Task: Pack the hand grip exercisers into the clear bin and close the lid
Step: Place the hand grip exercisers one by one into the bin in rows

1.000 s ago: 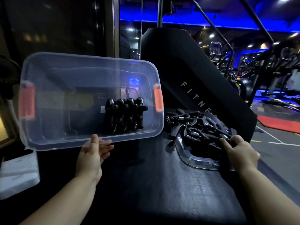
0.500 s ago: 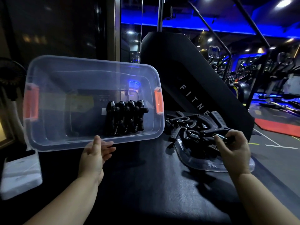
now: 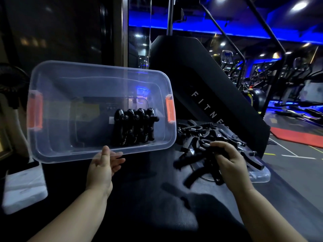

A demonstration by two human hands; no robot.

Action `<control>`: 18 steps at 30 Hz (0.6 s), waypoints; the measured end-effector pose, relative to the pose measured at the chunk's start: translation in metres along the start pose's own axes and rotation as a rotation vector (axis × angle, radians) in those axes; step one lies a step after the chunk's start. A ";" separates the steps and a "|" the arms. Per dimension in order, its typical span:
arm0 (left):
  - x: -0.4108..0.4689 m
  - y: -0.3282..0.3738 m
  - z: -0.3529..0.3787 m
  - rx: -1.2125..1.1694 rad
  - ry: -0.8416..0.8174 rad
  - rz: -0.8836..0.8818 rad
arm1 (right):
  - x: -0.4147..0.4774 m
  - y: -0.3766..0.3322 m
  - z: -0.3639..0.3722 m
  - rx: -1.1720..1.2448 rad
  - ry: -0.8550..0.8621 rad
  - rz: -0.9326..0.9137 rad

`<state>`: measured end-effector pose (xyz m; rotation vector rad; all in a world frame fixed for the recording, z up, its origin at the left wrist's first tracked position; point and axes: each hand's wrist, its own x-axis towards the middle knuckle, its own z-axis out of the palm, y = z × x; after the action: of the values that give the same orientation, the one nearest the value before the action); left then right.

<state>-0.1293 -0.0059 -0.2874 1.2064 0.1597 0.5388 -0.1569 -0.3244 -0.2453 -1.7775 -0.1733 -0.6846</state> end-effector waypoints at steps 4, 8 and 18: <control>0.000 0.000 -0.001 -0.004 -0.005 -0.010 | 0.005 -0.020 0.009 -0.133 -0.135 0.013; 0.001 0.000 -0.002 -0.002 -0.007 -0.012 | 0.020 -0.040 0.023 -0.391 -0.295 -0.058; -0.001 0.002 -0.001 0.007 -0.007 -0.026 | 0.031 -0.054 0.044 -0.796 -0.470 -0.027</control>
<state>-0.1313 -0.0047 -0.2863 1.2109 0.1710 0.5119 -0.1399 -0.2733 -0.1908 -2.6960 -0.2639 -0.3507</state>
